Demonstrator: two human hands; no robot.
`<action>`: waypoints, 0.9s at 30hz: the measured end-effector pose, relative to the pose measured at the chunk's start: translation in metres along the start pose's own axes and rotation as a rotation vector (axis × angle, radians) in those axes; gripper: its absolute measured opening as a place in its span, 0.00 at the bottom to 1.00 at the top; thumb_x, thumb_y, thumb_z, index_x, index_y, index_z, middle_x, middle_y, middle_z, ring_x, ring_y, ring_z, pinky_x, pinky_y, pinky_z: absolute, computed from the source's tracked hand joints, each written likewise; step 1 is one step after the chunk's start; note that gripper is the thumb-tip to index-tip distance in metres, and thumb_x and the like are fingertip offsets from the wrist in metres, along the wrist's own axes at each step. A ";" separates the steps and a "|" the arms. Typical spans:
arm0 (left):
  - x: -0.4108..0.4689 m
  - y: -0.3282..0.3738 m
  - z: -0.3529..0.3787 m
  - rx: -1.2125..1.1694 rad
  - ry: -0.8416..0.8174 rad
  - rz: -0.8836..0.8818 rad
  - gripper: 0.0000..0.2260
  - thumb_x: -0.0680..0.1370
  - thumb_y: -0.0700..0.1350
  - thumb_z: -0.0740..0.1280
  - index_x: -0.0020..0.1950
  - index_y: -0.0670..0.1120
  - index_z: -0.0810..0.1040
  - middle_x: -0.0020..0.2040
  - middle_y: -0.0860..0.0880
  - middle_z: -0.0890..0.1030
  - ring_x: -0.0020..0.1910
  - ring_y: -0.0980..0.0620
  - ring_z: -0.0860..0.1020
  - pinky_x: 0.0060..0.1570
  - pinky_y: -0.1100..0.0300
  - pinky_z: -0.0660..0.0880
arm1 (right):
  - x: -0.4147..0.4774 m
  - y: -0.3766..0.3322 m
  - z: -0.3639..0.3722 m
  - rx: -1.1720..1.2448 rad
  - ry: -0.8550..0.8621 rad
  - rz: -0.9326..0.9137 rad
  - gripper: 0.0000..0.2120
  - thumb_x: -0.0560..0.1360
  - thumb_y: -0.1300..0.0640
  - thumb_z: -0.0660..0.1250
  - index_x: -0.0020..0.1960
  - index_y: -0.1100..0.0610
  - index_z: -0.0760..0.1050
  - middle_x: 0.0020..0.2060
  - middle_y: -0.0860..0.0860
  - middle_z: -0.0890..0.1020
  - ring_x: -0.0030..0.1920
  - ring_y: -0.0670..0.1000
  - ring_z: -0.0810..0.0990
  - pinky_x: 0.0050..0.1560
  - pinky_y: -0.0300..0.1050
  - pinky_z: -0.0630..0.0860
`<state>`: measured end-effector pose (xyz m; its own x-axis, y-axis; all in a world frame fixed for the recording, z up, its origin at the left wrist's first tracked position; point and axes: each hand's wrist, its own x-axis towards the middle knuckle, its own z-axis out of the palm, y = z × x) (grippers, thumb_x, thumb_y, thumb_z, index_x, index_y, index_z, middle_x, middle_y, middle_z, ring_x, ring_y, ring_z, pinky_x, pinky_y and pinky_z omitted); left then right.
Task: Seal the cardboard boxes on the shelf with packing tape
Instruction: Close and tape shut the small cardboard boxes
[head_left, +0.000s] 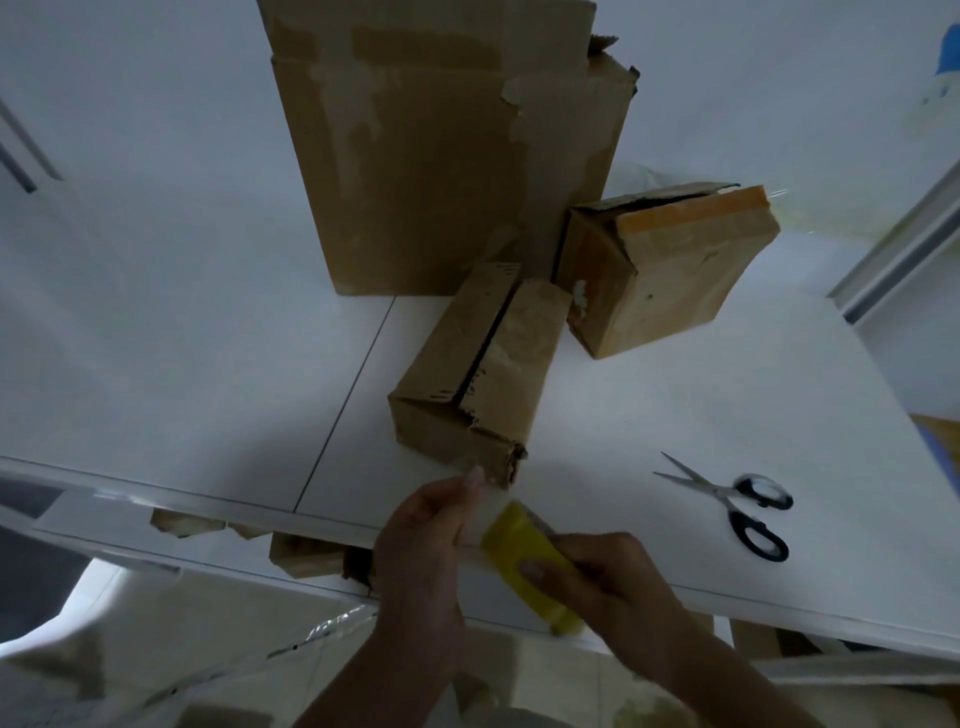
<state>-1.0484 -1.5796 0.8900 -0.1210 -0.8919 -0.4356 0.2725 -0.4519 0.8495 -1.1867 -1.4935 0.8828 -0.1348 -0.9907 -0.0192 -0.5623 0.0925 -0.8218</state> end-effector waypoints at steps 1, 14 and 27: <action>-0.002 0.002 -0.001 0.021 0.016 0.089 0.04 0.65 0.48 0.75 0.36 0.48 0.84 0.34 0.51 0.81 0.38 0.54 0.79 0.47 0.54 0.74 | 0.001 -0.001 -0.006 -0.081 0.012 0.006 0.28 0.71 0.31 0.61 0.33 0.56 0.71 0.24 0.52 0.70 0.25 0.46 0.71 0.30 0.48 0.70; 0.027 0.002 -0.019 0.451 -0.197 0.348 0.02 0.75 0.43 0.72 0.45 0.47 0.81 0.43 0.54 0.84 0.44 0.56 0.81 0.44 0.59 0.76 | 0.022 0.014 -0.041 -0.907 0.038 -0.243 0.29 0.72 0.28 0.50 0.37 0.48 0.79 0.21 0.47 0.73 0.20 0.46 0.73 0.24 0.34 0.56; 0.059 0.011 -0.064 0.788 -0.221 0.597 0.13 0.66 0.65 0.74 0.46 0.62 0.84 0.44 0.55 0.79 0.48 0.51 0.79 0.53 0.42 0.76 | 0.024 0.035 -0.035 -0.949 0.097 -0.408 0.19 0.71 0.35 0.58 0.39 0.46 0.82 0.25 0.46 0.79 0.24 0.49 0.77 0.29 0.36 0.73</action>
<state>-0.9913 -1.6365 0.8549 -0.3667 -0.9223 0.1219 -0.3519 0.2588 0.8995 -1.2379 -1.5105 0.8736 0.1684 -0.9561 0.2397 -0.9857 -0.1657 0.0319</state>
